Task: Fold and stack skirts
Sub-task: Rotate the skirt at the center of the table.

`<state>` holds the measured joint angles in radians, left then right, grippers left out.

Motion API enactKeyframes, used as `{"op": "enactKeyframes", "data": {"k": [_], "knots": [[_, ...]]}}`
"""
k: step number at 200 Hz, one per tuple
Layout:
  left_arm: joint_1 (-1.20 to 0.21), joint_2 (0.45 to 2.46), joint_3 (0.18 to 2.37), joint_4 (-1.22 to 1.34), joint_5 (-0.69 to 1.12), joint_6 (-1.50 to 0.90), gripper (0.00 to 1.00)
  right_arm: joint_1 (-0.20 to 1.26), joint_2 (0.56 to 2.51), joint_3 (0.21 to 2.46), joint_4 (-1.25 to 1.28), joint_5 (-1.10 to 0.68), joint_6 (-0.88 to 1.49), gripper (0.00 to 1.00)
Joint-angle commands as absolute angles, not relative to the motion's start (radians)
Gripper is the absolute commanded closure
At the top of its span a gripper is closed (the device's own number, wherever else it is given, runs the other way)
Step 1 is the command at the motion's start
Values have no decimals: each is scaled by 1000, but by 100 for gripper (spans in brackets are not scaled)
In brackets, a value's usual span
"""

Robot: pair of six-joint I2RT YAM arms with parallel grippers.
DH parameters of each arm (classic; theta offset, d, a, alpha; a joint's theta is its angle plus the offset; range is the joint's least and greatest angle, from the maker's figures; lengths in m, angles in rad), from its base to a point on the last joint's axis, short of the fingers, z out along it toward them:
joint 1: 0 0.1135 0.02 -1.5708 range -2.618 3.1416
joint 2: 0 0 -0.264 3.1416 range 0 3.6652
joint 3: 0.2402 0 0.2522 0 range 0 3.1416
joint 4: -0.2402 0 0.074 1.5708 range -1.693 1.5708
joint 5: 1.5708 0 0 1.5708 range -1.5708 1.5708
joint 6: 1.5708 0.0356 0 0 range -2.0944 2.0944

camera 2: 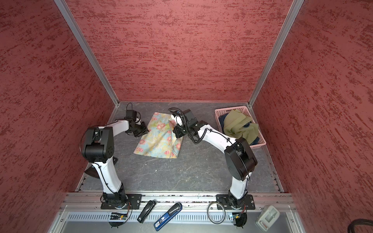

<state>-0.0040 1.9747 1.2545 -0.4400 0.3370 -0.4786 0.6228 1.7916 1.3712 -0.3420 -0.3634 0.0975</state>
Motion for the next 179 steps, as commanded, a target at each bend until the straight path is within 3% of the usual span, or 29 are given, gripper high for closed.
{"op": "enactKeyframes", "data": {"k": [1, 75, 101, 115, 140, 179], "knots": [[-51, 1984, 1202, -454, 343, -499, 83, 589, 1748, 1387, -346, -371, 59, 100], [-278, 1997, 1146, -340, 371, -658, 84, 469, 1699, 1414, -409, -318, -36, 100], [-288, 1962, 1180, -357, 386, -652, 83, 450, 1684, 1401, -410, -303, -69, 100], [-256, 1907, 1202, -381, 381, -623, 78, 449, 1679, 1396, -401, -304, -72, 100], [-194, 1842, 1248, -445, 358, -581, 58, 449, 1678, 1380, -381, -312, -65, 100], [-175, 1857, 1242, -471, 353, -549, 42, 449, 1662, 1353, -350, -322, -49, 100]]}}
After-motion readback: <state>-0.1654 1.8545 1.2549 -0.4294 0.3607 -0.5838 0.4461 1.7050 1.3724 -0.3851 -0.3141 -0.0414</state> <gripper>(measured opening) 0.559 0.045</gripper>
